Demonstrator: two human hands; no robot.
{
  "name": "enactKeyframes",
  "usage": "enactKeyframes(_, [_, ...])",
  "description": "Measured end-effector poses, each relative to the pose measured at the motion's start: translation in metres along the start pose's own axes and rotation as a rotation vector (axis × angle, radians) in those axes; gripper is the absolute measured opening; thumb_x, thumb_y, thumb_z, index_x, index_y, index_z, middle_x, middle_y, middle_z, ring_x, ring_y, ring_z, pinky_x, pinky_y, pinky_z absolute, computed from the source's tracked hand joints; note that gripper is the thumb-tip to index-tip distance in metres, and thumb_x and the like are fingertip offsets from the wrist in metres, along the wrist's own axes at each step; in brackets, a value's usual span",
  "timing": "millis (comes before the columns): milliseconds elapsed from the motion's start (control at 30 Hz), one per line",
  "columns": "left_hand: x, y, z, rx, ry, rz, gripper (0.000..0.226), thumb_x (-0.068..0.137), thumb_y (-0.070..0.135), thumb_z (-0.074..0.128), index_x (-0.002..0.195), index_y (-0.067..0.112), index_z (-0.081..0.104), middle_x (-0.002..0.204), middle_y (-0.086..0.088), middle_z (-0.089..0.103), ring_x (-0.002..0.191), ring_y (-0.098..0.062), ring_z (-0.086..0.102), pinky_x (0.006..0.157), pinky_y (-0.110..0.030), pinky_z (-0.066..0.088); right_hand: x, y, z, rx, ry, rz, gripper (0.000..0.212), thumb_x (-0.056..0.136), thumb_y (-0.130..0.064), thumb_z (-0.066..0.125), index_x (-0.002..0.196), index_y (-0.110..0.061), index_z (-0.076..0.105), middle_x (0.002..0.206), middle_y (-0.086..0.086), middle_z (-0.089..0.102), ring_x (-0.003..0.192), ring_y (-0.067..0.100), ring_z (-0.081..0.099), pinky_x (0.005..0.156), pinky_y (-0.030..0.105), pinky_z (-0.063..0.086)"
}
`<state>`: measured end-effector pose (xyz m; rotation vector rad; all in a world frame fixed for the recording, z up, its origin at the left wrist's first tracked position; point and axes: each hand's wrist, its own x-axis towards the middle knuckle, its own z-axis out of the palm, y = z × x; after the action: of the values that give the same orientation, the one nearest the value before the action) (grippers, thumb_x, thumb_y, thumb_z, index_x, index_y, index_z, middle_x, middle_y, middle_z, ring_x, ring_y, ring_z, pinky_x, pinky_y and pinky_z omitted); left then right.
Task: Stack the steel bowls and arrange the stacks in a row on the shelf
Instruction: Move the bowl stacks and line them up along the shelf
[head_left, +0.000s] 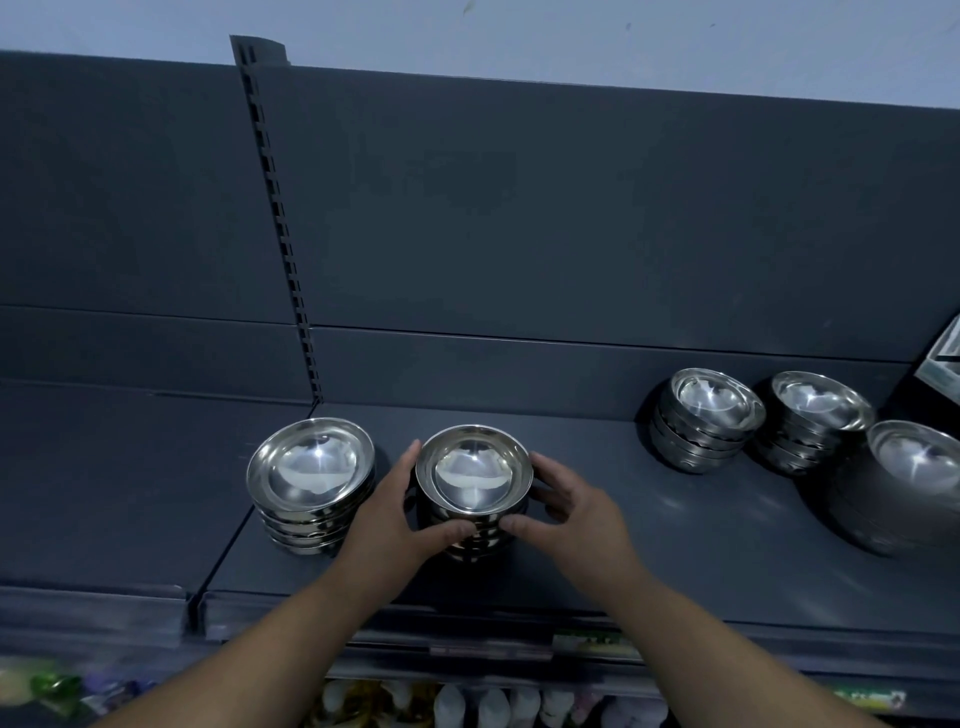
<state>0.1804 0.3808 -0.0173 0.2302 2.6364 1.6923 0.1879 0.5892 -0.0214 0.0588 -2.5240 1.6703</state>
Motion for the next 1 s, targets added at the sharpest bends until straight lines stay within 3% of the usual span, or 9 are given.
enactKeyframes(133, [0.001, 0.002, 0.0, 0.019, -0.001, 0.011, 0.109, 0.065, 0.03, 0.085, 0.151, 0.028, 0.017, 0.145, 0.013, 0.041, 0.127, 0.001, 0.04, 0.101, -0.016, 0.03, -0.001, 0.001, 0.0, -0.019, 0.013, 0.006, 0.071, 0.064, -0.017, 0.089, 0.11, -0.055, 0.05, 0.11, -0.032, 0.06, 0.11, -0.003, 0.061, 0.1, 0.023, 0.046])
enactKeyframes(300, [-0.002, 0.002, 0.001, 0.045, -0.035, -0.011, 0.123, 0.061, 0.027, 0.089, 0.152, 0.029, 0.006, 0.146, 0.014, 0.038, 0.127, 0.002, 0.034, 0.103, -0.015, 0.027, -0.003, 0.006, 0.002, -0.118, -0.039, 0.045, 0.098, 0.059, -0.026, 0.091, 0.141, -0.039, 0.039, 0.13, -0.018, 0.053, 0.12, 0.002, 0.052, 0.104, 0.024, 0.044])
enactKeyframes(433, [-0.001, -0.001, 0.004, 0.055, -0.031, -0.033, 0.12, 0.06, 0.025, 0.089, 0.151, 0.029, 0.011, 0.14, 0.013, 0.047, 0.122, 0.003, 0.041, 0.099, -0.014, 0.031, -0.001, 0.01, 0.005, -0.143, -0.062, 0.032, 0.088, 0.062, -0.016, 0.089, 0.126, -0.05, 0.039, 0.115, -0.029, 0.056, 0.113, -0.006, 0.054, 0.091, 0.005, 0.039])
enactKeyframes(567, [-0.001, -0.005, 0.004, 0.057, -0.014, -0.026, 0.12, 0.057, 0.025, 0.091, 0.15, 0.03, 0.015, 0.132, 0.02, 0.049, 0.124, 0.001, 0.044, 0.101, -0.016, 0.033, 0.0, 0.012, 0.009, -0.103, -0.038, 0.015, 0.083, 0.063, -0.008, 0.087, 0.115, -0.054, 0.043, 0.112, -0.033, 0.058, 0.105, -0.021, 0.053, 0.085, -0.002, 0.038])
enactKeyframes(700, [-0.003, -0.003, 0.004, 0.065, -0.017, 0.0, 0.119, 0.058, 0.021, 0.091, 0.149, 0.031, 0.015, 0.129, 0.024, 0.043, 0.125, 0.002, 0.04, 0.1, -0.014, 0.03, -0.001, 0.015, 0.01, -0.1, -0.04, 0.019, 0.082, 0.064, -0.011, 0.087, 0.111, -0.061, 0.042, 0.112, -0.033, 0.059, 0.107, -0.017, 0.054, 0.087, 0.002, 0.039])
enactKeyframes(1000, [-0.004, 0.003, 0.001, 0.064, 0.012, 0.006, 0.119, 0.059, 0.03, 0.089, 0.151, 0.027, 0.013, 0.131, 0.024, 0.038, 0.123, 0.006, 0.032, 0.099, -0.014, 0.026, -0.001, 0.014, 0.009, -0.104, -0.013, 0.0, 0.086, 0.06, -0.024, 0.089, 0.124, -0.057, 0.042, 0.125, -0.022, 0.06, 0.119, -0.004, 0.053, 0.102, 0.02, 0.042])
